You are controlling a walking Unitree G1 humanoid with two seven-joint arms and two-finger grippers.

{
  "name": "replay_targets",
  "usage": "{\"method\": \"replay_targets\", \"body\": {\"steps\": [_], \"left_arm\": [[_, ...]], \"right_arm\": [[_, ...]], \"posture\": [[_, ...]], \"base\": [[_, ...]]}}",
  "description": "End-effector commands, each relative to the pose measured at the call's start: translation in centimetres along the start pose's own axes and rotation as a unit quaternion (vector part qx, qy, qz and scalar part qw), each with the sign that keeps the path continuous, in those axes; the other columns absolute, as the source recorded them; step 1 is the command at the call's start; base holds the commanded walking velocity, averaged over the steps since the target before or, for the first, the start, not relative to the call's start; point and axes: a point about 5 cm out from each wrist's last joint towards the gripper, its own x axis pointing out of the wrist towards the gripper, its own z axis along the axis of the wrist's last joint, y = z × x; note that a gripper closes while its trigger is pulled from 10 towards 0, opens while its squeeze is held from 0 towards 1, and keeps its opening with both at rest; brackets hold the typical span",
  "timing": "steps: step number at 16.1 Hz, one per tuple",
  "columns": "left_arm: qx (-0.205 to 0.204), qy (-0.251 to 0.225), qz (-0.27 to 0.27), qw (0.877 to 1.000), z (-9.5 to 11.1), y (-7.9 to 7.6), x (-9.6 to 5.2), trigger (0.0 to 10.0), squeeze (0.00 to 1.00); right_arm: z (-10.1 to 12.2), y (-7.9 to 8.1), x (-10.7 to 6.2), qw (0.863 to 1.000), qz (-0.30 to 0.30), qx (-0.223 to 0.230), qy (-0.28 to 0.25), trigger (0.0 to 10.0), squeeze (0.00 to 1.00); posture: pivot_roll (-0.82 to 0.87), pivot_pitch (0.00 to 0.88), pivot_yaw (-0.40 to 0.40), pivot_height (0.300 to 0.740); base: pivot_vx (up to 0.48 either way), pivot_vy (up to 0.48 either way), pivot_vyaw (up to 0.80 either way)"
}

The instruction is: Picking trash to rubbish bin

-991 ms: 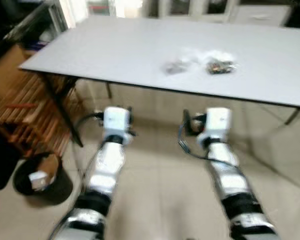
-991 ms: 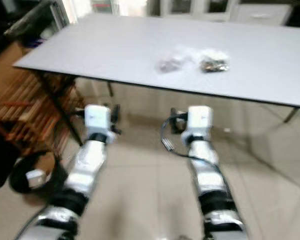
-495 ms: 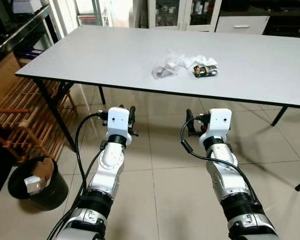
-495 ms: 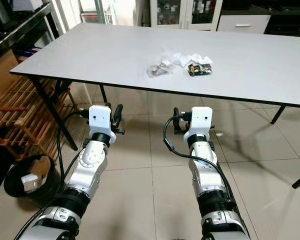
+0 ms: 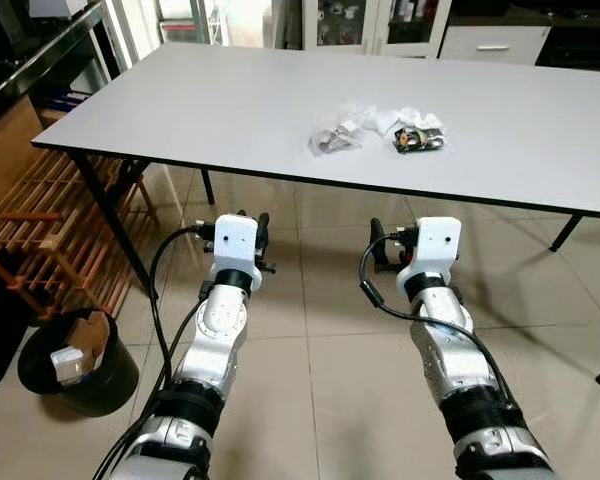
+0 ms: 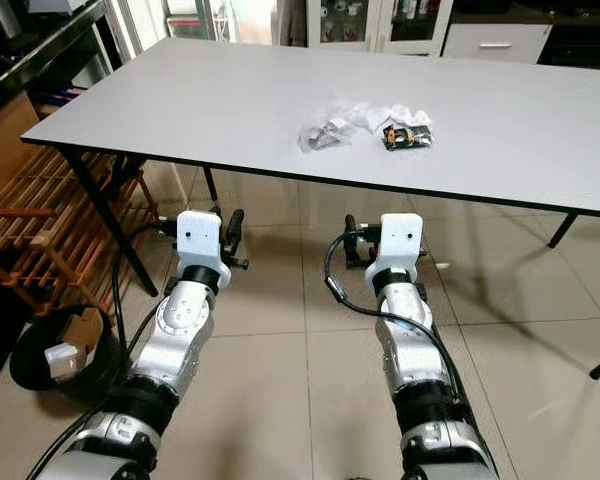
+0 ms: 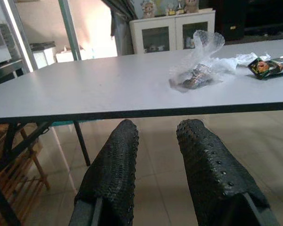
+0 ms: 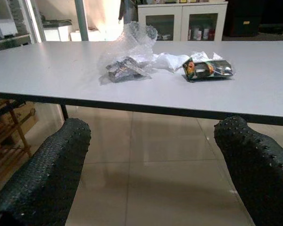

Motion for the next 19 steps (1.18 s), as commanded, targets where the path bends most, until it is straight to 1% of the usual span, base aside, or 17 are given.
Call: {"method": "replay_targets", "body": {"steps": [1,3,10,12,14,16,19], "left_arm": [[0.001,-0.002,0.001,1.000,0.27,-0.08,0.21,10.0,0.00],[0.002,-0.003,-0.002,1.000,0.29,-0.17,0.20,10.0,0.00],[0.002,-0.006,-0.003,1.000,0.54,-0.11,0.35,10.0,0.00],[0.003,-0.007,-0.001,1.000,0.63,-0.06,0.41,10.0,0.00],[0.003,-0.007,0.000,1.000,0.65,-0.01,0.44,10.0,0.00],[0.005,-0.007,0.001,1.000,0.69,0.01,0.48,10.0,0.00],[0.016,-0.010,-0.004,1.000,0.77,-0.06,0.53,10.0,0.00]], "right_arm": [[0.22,-0.27,0.14,1.000,-0.005,0.004,-0.004,10.0,0.00],[0.20,-0.20,0.13,1.000,-0.004,0.002,-0.005,10.0,0.00],[0.33,-0.10,0.13,1.000,-0.003,-0.003,-0.010,10.0,0.00],[0.44,0.15,0.09,1.000,0.011,-0.020,-0.015,10.0,0.00],[0.42,0.19,0.07,1.000,0.008,-0.014,-0.015,10.0,0.00],[0.44,-0.16,0.12,1.000,-0.001,-0.001,-0.014,10.0,0.00],[0.46,-0.27,0.16,1.000,-0.001,-0.004,-0.014,10.0,0.00]], "posture": [[-0.08,0.020,0.050,0.740],[-0.08,0.013,0.054,0.740],[-0.08,0.023,0.055,0.740],[-0.08,0.030,0.054,0.740],[-0.08,0.034,0.052,0.740],[-0.08,0.041,0.050,0.740],[-0.08,0.045,0.048,0.740]], "base": [[0.307,0.000,-0.80],[0.307,0.000,-0.76],[0.310,0.000,0.00],[0.304,0.000,0.00],[0.302,0.000,0.73],[0.300,0.000,0.00],[0.305,0.000,0.00]]}}
